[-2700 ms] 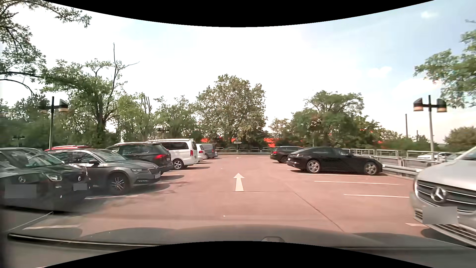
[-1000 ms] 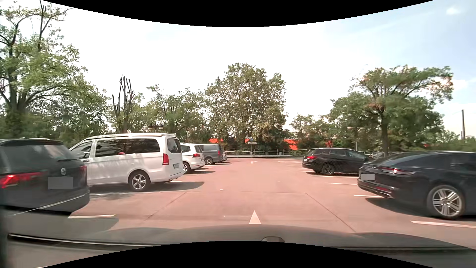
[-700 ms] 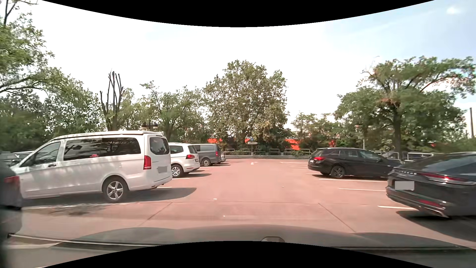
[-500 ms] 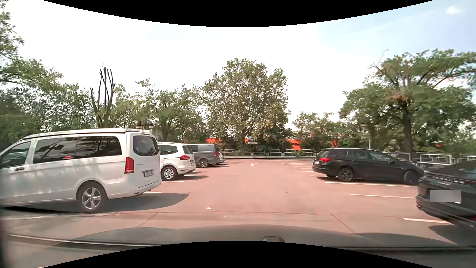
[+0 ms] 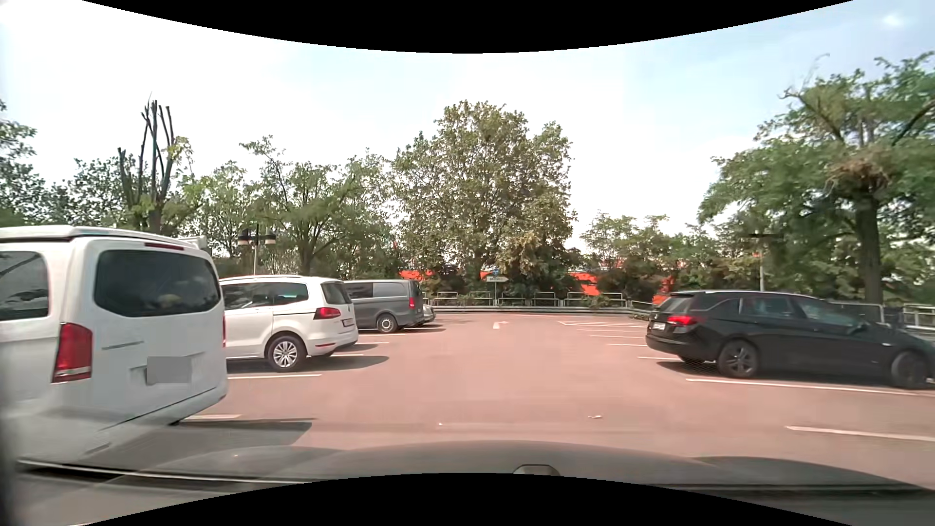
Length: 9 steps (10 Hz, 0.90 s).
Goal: Follow the waypoints while adhering to traffic rules and regulations
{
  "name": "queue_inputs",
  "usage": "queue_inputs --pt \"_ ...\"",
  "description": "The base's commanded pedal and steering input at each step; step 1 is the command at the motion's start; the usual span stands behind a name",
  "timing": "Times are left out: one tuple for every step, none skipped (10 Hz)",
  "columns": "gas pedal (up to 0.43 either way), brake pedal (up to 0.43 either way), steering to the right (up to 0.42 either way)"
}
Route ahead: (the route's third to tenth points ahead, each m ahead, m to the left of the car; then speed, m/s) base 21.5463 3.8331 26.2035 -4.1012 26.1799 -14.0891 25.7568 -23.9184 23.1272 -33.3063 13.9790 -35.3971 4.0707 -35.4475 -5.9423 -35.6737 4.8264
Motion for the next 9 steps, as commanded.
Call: queue_inputs --pt "0.028 0.000 -0.007" --pt "0.008 0.000 -0.007" --pt "0.008 0.000 -0.008" --pt "0.008 0.000 -0.011" --pt "0.008 0.000 -0.012" --pt "0.008 0.000 -0.012" --pt "0.008 0.000 -0.012" --pt "0.008 0.000 -0.012" --pt "0.008 0.000 -0.012"
